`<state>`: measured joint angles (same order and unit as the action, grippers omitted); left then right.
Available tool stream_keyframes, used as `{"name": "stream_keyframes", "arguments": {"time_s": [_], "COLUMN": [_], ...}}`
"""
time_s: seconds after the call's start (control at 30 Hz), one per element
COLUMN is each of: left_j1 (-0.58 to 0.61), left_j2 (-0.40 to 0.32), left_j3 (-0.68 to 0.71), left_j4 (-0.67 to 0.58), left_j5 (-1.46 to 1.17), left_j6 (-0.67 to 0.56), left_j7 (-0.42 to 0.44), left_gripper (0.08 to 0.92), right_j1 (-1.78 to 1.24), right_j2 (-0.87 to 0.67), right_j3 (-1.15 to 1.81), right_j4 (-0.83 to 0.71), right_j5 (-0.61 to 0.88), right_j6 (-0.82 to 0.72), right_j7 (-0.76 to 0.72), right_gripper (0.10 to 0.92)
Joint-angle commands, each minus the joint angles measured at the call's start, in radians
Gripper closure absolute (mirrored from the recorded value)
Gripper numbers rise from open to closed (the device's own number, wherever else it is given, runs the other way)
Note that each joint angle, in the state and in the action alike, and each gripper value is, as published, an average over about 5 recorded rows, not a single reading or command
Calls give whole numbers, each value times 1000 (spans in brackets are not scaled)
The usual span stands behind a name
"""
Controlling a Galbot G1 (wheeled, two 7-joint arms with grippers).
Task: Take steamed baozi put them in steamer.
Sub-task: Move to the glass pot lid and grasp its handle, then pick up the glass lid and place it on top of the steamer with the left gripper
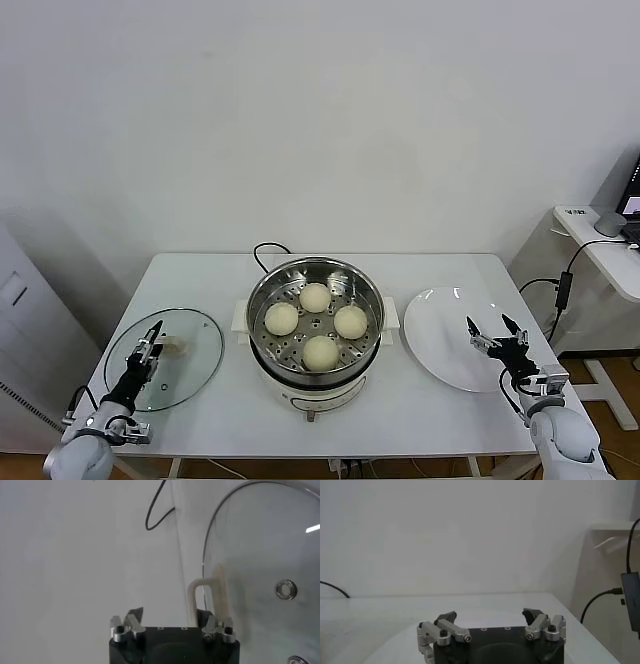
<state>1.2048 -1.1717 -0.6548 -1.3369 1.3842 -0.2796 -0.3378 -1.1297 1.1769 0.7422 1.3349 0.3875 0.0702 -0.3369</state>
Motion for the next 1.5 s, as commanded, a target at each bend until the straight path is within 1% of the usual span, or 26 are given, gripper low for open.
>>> {"name": "stream_keyframes", "arguments": {"time_s": [0.03,0.23,0.4,0.5,0.7,0.83,1.03,1.17,1.3,1.5], "left_j1": [3,17,0,-11,-13,-14,-7,-10,-20,-50], "left_j2": [4,39,95,132,200,229,256,273,278,255], "left_j3": [-6,-15,-21,-23,-14,14,91,183,278,387], "left_j4": [-36,-134,-186,-212,-305,-381,-545,-633,-694,-740], "left_j5": [-47,-134,-234,-292,-395,-421,-407,-383,-363,-291], "left_j6": [-4,7,21,35,105,173,323,413,517,625], "left_j7": [1,37,105,144,241,290,365,406,439,476], "left_gripper": [536,709,850,892,895,895,895,895,895,895], "right_j1": [3,3,7,11,9,5,2,-3,-6,-6], "right_j2": [-3,-7,-14,-18,-21,-23,-28,-31,-37,-49], "right_j3": [1,4,3,3,4,6,9,10,11,9], "right_j4": [-2,-2,0,1,12,19,30,35,37,36], "right_j5": [-1,1,6,9,13,16,19,21,22,22], "right_j6": [-2,-3,-7,-9,-12,-13,-14,-13,-12,-13], "right_j7": [-2,-3,-3,-3,-3,-3,-3,-4,-6,-7], "right_gripper": [203,203,203,203,203,203,203,203,203,203]}}
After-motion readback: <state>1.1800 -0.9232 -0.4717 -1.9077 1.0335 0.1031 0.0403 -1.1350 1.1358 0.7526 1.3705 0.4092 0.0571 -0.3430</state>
